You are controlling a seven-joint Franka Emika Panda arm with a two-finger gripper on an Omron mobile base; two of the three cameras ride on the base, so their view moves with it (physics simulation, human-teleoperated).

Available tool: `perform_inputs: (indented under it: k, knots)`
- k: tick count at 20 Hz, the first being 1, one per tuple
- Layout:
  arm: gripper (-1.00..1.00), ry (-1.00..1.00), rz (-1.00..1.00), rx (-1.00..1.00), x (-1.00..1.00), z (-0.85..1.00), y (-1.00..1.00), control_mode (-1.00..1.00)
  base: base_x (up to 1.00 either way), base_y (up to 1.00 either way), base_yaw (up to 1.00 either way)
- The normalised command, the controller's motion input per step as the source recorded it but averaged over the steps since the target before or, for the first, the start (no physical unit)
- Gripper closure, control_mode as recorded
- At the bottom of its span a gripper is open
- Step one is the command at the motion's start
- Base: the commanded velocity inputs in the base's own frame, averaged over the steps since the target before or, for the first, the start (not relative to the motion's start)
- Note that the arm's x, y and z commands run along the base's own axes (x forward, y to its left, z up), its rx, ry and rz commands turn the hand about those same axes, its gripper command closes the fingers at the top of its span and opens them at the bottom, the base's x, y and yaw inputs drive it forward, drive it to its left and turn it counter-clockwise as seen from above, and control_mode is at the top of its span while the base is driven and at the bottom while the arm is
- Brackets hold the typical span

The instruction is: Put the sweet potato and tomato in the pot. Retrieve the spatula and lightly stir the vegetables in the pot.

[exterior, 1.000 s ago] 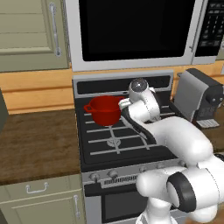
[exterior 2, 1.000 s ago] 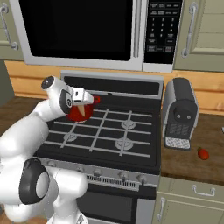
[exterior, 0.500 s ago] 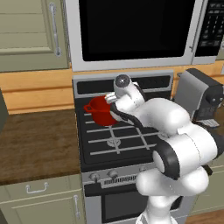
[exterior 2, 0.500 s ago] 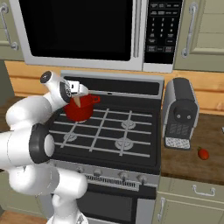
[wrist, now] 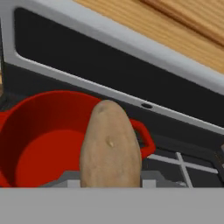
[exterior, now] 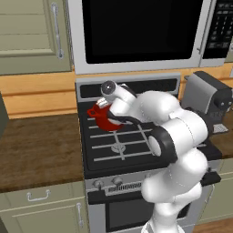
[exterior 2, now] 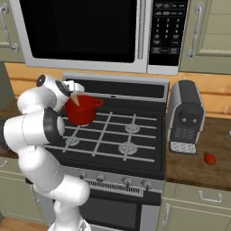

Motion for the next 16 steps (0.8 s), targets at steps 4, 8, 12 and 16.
perform_inputs:
  k: [4, 8, 12, 16]
  knots:
    - [1.0, -0.02, 0.01, -0.12, 0.48, -0.29, 0.33, -1.0, 0.0, 0.0, 0.0]
    - [1.0, 0.0, 0.0, -0.03, 0.55, -0.18, 0.03, -1.0, 0.0, 0.0, 0.0]
    - [1.0, 0.0, 0.0, 0.0, 0.53, -0.14, 0.0, -1.0, 0.0, 0.0, 0.0]
    - [1.0, 0.04, 0.0, 0.0, 0.62, -0.12, 0.0, -1.0, 0.0, 0.0, 0.0]
